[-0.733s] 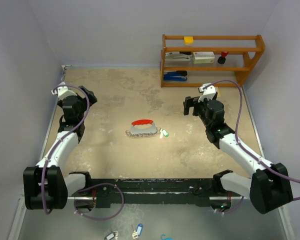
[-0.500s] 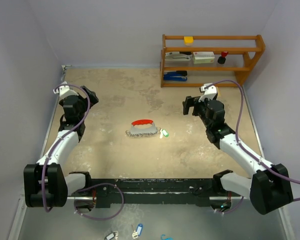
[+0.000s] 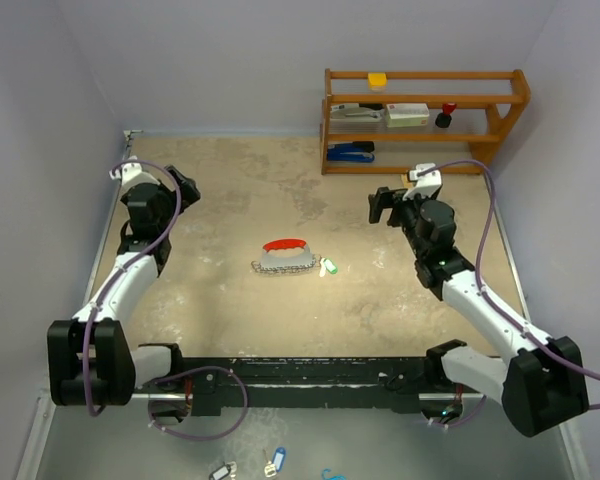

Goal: Remove the keys from the keyring

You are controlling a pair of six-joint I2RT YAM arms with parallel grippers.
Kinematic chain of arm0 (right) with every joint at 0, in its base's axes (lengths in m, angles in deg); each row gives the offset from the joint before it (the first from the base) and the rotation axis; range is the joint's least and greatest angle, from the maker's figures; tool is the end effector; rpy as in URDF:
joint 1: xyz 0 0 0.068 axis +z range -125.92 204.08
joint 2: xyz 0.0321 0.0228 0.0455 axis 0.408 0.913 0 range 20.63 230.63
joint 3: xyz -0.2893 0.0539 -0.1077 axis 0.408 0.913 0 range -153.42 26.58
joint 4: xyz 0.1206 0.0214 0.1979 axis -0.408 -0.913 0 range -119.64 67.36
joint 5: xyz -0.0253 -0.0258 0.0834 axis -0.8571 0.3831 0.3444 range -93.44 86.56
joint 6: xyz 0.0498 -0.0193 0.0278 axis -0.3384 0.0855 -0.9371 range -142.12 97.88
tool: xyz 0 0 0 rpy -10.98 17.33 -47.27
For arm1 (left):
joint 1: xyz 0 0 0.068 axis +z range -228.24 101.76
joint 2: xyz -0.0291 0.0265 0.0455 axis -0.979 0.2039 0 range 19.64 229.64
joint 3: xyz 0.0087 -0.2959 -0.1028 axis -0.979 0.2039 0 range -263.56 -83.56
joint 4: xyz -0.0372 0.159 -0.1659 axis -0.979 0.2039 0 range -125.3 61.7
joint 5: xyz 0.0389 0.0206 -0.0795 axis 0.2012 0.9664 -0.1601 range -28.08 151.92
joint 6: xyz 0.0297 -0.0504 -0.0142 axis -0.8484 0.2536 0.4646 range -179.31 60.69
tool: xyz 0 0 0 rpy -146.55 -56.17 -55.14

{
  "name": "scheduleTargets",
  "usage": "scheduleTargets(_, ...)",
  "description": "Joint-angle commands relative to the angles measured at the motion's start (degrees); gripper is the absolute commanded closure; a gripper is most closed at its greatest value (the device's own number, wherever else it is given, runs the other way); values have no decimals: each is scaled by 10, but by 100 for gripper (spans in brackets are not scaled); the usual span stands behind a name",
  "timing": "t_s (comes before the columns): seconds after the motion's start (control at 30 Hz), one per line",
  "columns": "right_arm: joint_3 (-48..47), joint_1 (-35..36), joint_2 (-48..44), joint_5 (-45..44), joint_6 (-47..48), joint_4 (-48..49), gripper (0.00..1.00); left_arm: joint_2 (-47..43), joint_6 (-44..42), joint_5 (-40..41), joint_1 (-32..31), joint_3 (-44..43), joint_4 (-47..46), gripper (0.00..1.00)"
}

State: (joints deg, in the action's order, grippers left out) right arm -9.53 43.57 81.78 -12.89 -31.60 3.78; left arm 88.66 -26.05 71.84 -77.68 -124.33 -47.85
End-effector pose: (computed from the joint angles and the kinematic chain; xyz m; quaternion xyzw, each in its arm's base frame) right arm 0.2002 0.0631 0.3479 -0.0020 0.6986 0.1226 0.7049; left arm 0.2410 0.0100 0.3186 -0.2809 0.7446 -0.1033 0.5967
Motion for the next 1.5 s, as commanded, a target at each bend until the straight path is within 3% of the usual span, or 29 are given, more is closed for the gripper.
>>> scheduleTargets(0.0, -57, 1, 35, 70, 43, -61, 3, 10, -1, -58, -6, -3, -44, 0)
scheduleTargets(0.07, -73, 3, 63, 127, 48, -86, 5, 22, -2, -73, -13, -12, -39, 1)
scheduleTargets(0.17, -68, 11, 87, 183, 50, -76, 18, 40, -18, -74, -39, -26, -23, 1)
scheduleTargets(0.4, -60, 27, 144, 226, 40, -93, 46, 33, -64, -44, -132, -2, -51, 1)
scheduleTargets(0.57, -34, 69, 167, 233, 31, -91, 55, 17, -54, -64, -135, 16, -74, 1)
scheduleTargets(0.8, -14, 126, 194, 234, 13, -98, 62, 19, -15, -101, -135, 30, -99, 1)
scheduleTargets(1.0, -12, 134, 217, 220, 7, -97, 68, 24, -5, -125, -134, 39, -111, 21)
scheduleTargets(1.37, -57, 136, 281, 201, 13, -77, 71, 26, 1, -122, -135, 38, -113, 24)
scheduleTargets(1.4, -60, 136, 284, 202, 12, -76, 71, 27, 0, -122, -135, 37, -112, 27)
scheduleTargets(1.47, -64, 136, 285, 203, 12, -73, 71, 31, -1, -124, -135, 35, -109, 46)
